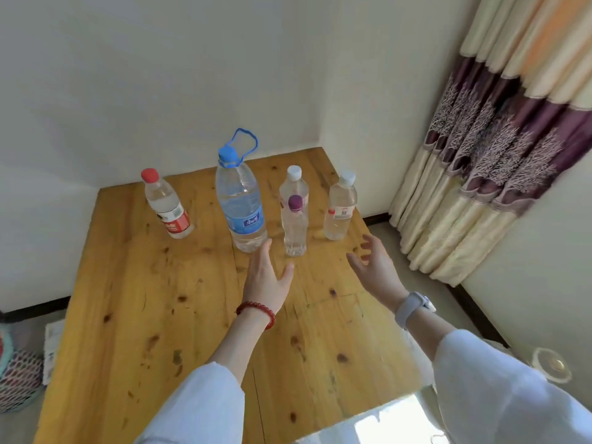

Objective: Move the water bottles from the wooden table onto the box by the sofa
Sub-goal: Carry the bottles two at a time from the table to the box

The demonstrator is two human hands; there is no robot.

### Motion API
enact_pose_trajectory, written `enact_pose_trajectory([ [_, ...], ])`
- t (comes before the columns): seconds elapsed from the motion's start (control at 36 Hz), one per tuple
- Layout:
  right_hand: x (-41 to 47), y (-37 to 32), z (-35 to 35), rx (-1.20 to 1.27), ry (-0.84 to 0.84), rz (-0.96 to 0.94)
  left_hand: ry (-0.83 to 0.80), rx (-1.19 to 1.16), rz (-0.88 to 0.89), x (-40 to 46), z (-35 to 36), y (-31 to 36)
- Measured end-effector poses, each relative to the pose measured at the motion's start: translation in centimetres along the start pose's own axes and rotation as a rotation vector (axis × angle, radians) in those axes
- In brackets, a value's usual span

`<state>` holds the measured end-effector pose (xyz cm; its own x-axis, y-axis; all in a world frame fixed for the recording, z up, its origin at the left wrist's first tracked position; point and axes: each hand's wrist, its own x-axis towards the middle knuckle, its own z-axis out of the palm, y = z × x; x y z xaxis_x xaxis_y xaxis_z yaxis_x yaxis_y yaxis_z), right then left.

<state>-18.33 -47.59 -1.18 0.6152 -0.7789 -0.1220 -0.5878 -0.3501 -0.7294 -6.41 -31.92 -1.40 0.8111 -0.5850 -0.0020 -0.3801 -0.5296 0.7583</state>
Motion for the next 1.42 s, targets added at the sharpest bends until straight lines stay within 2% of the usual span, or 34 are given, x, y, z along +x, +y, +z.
enact_pose_trajectory([
  [0.11,6.7,0.4,2.5,0.034,0.024,0.093,-0.029,-0.082,-0.033,6.1,3.0,-1.3],
  [0.28,13.1,1.0,5.8,0.246,0.132,0.146,-0.072,-0.149,-0.038,11.9,7.0,-2.9],
  [0.36,14.4,0.5,7.0,0.331,0.194,0.150,-0.049,-0.192,-0.032,12.9,7.8,-3.4],
  [0.47,15.4,0.3,7.9,0.315,0.300,0.149,-0.031,-0.230,0.011,14.0,8.0,-4.1],
  [0.67,13.8,0.4,6.7,0.358,0.228,0.170,-0.078,-0.270,0.052,13.3,7.3,-4.7],
  [0.89,3.4,2.2,2.7,0.369,0.194,0.232,-0.166,-0.273,0.049,7.9,5.6,-1.7],
  [1.03,-4.9,4.3,-0.6,0.330,0.211,0.282,-0.344,-0.281,0.091,2.6,6.4,1.2],
  [1.11,-10.8,6.4,-2.4,0.259,0.312,0.286,-0.459,-0.330,0.108,-1.7,7.6,3.1],
  [1.25,-22.5,9.4,-5.7,0.319,0.522,0.300,-0.669,-0.332,0.194,-10.6,10.3,6.2],
  [1.42,-39.6,13.6,-8.9,0.283,0.736,0.541,-0.859,-0.238,0.443,-25.4,13.1,11.6],
])
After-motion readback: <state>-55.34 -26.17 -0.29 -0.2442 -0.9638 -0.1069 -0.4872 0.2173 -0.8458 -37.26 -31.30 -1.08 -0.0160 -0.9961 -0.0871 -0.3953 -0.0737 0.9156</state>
